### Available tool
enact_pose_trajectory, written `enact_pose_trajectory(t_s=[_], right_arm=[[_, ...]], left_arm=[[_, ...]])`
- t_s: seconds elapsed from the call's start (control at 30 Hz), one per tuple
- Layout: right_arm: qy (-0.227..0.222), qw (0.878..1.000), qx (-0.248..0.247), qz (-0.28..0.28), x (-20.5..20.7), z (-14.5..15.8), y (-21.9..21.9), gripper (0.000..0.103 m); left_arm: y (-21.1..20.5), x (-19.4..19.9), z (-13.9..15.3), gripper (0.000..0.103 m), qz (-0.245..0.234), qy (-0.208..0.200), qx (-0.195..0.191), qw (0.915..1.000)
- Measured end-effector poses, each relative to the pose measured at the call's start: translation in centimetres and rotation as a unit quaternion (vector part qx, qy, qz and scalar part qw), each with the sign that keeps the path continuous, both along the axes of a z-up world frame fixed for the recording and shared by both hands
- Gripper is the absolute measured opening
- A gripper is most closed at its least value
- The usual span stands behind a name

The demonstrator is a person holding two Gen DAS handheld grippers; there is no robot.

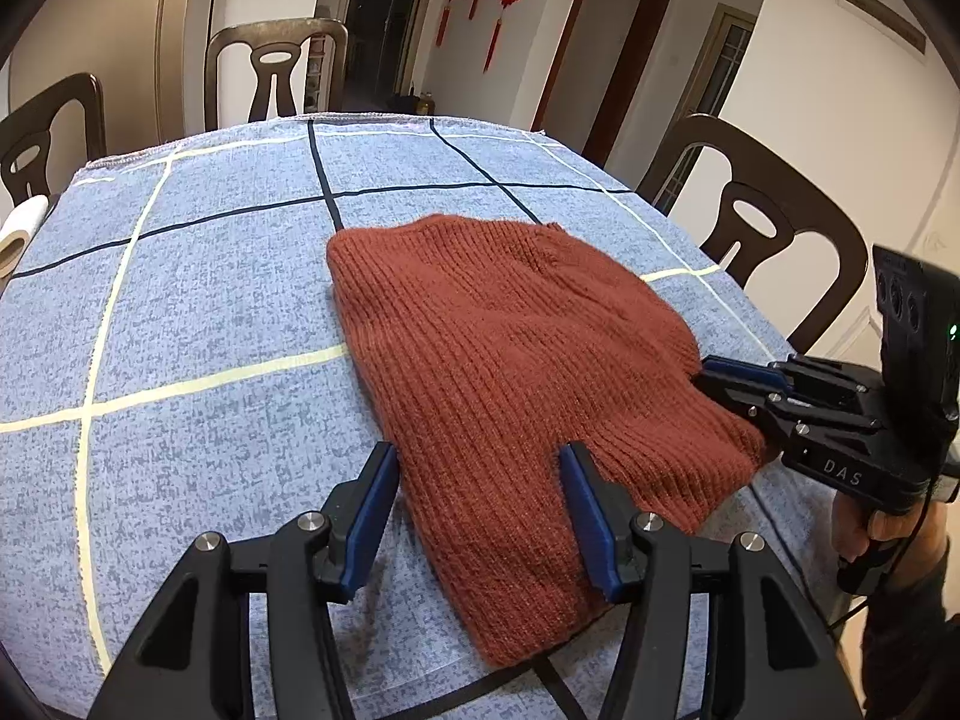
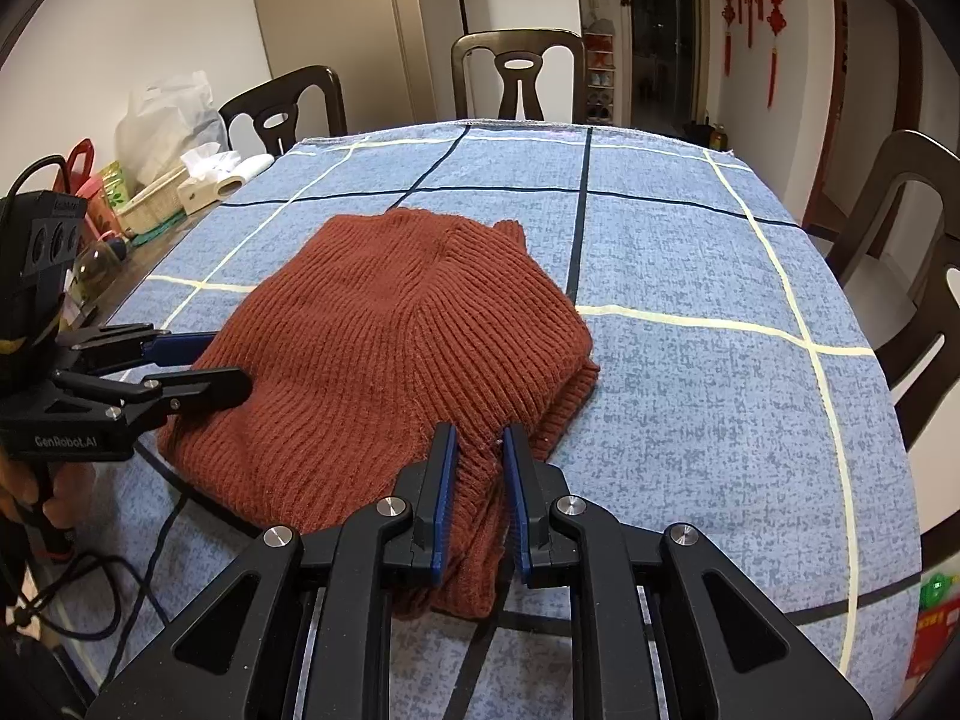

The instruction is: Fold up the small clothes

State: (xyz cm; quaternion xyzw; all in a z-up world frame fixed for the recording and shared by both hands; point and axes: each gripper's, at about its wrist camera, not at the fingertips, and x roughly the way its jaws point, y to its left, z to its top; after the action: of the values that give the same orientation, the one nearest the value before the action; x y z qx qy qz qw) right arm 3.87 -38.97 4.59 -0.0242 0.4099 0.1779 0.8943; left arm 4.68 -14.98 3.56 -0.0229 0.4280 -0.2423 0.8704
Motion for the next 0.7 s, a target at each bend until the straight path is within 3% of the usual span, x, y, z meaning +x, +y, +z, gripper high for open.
enact_pose_trajectory(t_s=[0.07, 0.13, 0.33, 0.53, 0.7], right_arm=[[0.0, 1.0, 0.004, -0.004, 0.1, 0.4, -0.4, 0.027], [-0.005, 1.0, 0.01, -0.016, 0.4, 0.9, -1.0, 0.047], [0.021, 0.994, 0.098, -0.036, 2.5, 0.8, -3.0, 0.049], [0.081, 0.983, 0.158, -0.046, 4.9, -1.7, -3.7, 0.052], [0.093, 0.977, 0.187, -0.041, 5.1, -2.1, -3.9, 0.052]], left_arm=[[0.4, 0.0, 0.8, 0.059, 0.004, -0.008, 0.0, 1.0], [0.8, 0.2, 1.6, 0.059, 0.011, -0.022, 0.0, 0.9997], [1.4, 2.2, 1.5, 0.059, 0.032, -0.018, -0.018, 0.9991], [0.7, 3.4, -0.7, 0.059, 0.029, 0.02, -0.042, 0.9985], [-0.5, 2.9, -1.2, 0.06, 0.025, 0.013, -0.023, 0.9993]])
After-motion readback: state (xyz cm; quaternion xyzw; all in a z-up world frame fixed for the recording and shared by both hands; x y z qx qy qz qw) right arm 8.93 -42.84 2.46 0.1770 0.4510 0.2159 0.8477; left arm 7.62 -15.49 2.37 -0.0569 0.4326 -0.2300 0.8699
